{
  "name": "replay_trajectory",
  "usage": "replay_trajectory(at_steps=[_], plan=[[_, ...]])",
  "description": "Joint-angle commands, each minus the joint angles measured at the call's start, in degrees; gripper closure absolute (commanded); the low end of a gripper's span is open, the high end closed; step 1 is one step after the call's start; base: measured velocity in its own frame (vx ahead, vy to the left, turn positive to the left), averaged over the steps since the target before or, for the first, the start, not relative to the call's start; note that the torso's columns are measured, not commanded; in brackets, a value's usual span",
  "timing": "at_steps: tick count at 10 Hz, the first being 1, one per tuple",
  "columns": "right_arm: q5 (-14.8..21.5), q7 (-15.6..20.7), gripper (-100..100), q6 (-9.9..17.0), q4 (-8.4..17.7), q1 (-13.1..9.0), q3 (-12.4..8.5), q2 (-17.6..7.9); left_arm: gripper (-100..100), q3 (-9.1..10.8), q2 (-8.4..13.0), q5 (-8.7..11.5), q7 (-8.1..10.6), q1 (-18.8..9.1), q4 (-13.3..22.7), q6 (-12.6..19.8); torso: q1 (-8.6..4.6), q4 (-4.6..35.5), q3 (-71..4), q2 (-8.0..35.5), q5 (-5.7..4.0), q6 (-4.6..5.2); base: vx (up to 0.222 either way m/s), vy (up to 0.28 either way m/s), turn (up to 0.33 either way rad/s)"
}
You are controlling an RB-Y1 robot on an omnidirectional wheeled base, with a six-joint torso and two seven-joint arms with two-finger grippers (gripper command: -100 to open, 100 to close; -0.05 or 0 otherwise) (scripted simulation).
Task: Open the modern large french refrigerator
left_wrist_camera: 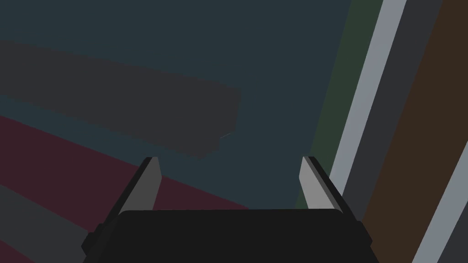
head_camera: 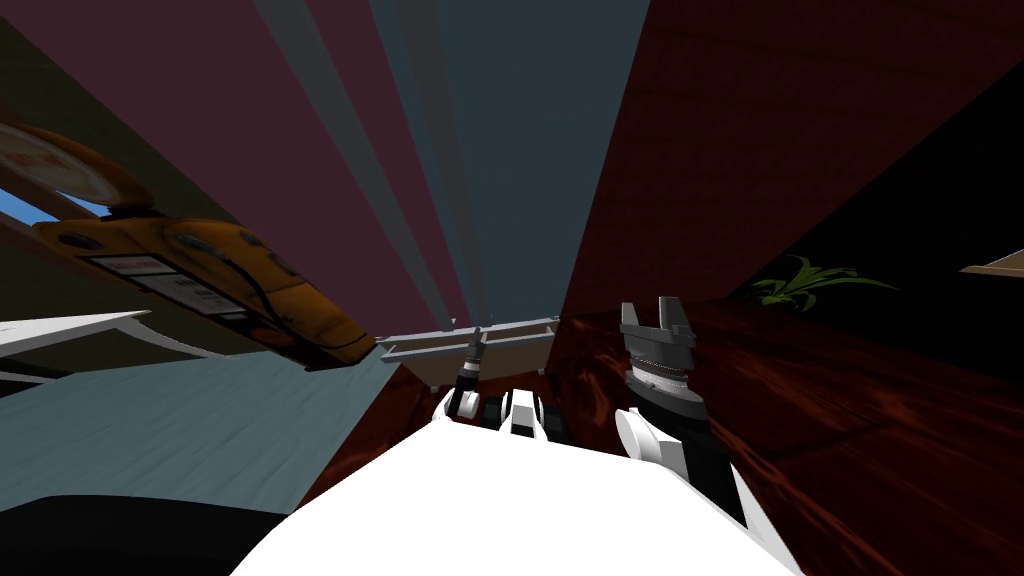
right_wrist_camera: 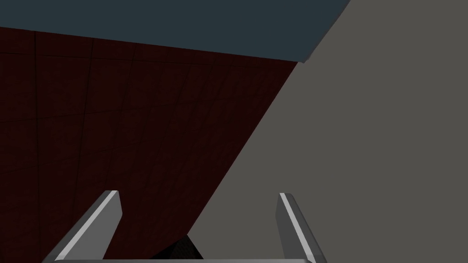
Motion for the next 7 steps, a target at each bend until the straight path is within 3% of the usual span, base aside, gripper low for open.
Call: replay_trajectory(at_steps=[1, 3, 4, 5, 6, 7], plan=[[0.0, 0.0, 0, 0.0, 0.0, 0.0, 0.0, 0.0, -100, -0.06, -0.3, 0.1, 0.46, -0.8, 2.9, -1.5, -0.01, 0.0, 0.0, 0.0, 0.00, 0.00, 0.043, -0.018, -0.009], [0.0, 0.0, 0, 0.0, 0.0, 0.0, 0.0, 0.0, -100, -0.02, -0.4, 0.2, 0.50, -0.8, 2.8, -1.5, -0.02, -0.1, -0.1, -0.2, 0.02, 0.11, 0.018, -0.009, 0.008], [0.0, 0.0, 0, 0.0, 0.0, 0.0, 0.0, 0.0, -100, 1.12, -0.3, 3.0, -2.04, -2.6, 4.6, -2.1, -0.02, -0.1, -0.1, -0.2, 0.01, 0.08, -0.058, 0.050, -0.378], [0.0, 0.0, 0, 0.0, 0.0, 0.0, 0.0, 0.0, -100, 1.12, -0.3, 3.2, -2.04, -2.6, 4.6, -2.1, 0.07, 0.0, -0.2, -0.3, 0.01, 0.35, -0.095, 0.086, -0.271], [0.0, 0.0, 0, 0.0, 0.0, 0.0, 0.0, 0.0, -100, 2.25, -0.2, 5.5, -4.57, -4.4, 6.3, -2.5, 0.09, 0.1, -0.2, -0.4, -0.03, 0.21, -0.124, 0.106, -0.395], [0.0, 0.0, 0, 0.0, 0.0, 0.0, 0.0, 0.0, -100, 2.25, -0.2, 6.1, -4.62, -4.4, 6.3, -2.5, 0.21, 0.1, -0.3, -0.5, -0.05, 0.19, -0.098, 0.086, -0.240]])
